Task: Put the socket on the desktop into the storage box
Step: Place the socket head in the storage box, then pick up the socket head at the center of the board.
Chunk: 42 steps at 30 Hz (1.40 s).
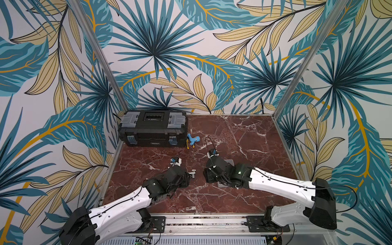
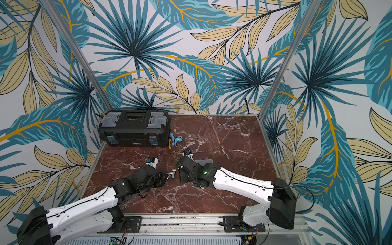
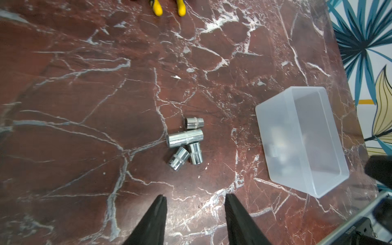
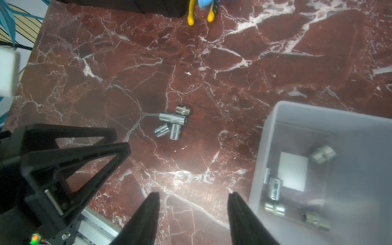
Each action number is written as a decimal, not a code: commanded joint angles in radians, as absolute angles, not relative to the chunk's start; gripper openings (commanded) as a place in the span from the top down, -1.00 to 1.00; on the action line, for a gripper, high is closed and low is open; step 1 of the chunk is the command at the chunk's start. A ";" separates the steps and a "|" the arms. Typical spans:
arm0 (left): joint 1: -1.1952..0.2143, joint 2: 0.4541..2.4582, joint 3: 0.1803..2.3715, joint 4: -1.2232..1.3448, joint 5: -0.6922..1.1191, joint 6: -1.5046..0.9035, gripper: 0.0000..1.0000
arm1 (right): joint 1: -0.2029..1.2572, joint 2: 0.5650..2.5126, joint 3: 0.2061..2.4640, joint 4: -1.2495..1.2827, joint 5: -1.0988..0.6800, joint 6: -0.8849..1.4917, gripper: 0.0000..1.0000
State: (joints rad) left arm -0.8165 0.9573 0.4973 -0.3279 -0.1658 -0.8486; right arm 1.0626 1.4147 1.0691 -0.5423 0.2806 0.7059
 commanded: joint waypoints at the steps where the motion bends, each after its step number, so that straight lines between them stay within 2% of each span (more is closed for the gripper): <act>1: -0.790 0.924 0.510 -0.377 -0.200 -0.874 0.01 | 1.091 1.486 1.102 -0.516 0.331 0.722 -0.12; 10: -0.740 0.907 0.482 -0.414 -0.186 -0.877 0.03 | 1.094 1.694 1.160 -0.451 0.267 0.767 0.00; 19: -0.716 0.913 0.466 -0.410 -0.168 -0.890 0.04 | 1.091 1.833 1.242 -0.463 0.300 0.765 0.09; 25: -0.707 0.921 0.448 -0.391 -0.149 -0.895 0.04 | 1.085 1.884 1.262 -0.468 0.314 0.779 0.09; 42: -0.700 0.926 0.433 -0.364 -0.132 -0.897 0.04 | 1.071 1.972 1.307 -0.473 0.324 0.791 0.27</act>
State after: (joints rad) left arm -0.7074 0.9211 0.4561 -0.3840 -0.1356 -0.8909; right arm 1.0775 1.9533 1.2945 -0.4606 0.3050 0.7753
